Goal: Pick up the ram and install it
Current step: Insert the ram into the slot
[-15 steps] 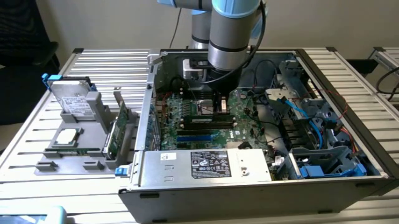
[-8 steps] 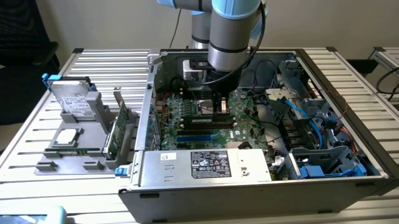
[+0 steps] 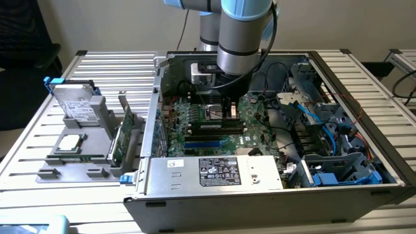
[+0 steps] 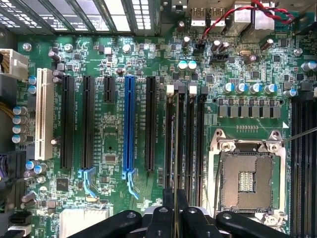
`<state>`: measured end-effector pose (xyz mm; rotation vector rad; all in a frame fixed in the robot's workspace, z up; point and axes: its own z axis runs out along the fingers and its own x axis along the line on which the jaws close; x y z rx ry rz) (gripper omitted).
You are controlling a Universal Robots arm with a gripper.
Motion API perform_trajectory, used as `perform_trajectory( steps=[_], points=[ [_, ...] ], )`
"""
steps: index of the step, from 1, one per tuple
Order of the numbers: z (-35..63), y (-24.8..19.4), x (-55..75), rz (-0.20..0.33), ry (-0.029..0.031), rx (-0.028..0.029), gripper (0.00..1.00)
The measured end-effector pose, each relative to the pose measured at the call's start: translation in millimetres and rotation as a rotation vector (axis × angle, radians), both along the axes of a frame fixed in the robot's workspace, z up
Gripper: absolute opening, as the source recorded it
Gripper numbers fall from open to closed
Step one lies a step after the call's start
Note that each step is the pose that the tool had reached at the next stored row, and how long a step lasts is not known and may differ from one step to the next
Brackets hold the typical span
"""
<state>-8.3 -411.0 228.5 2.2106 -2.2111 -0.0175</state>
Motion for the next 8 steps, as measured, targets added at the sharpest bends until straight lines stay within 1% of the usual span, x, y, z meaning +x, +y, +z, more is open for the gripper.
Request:
perform_trajectory(
  steps=[8],
  points=[
    [-0.1,0.0,0.0,0.009,0.0,-0.0001,0.14]
  ],
)
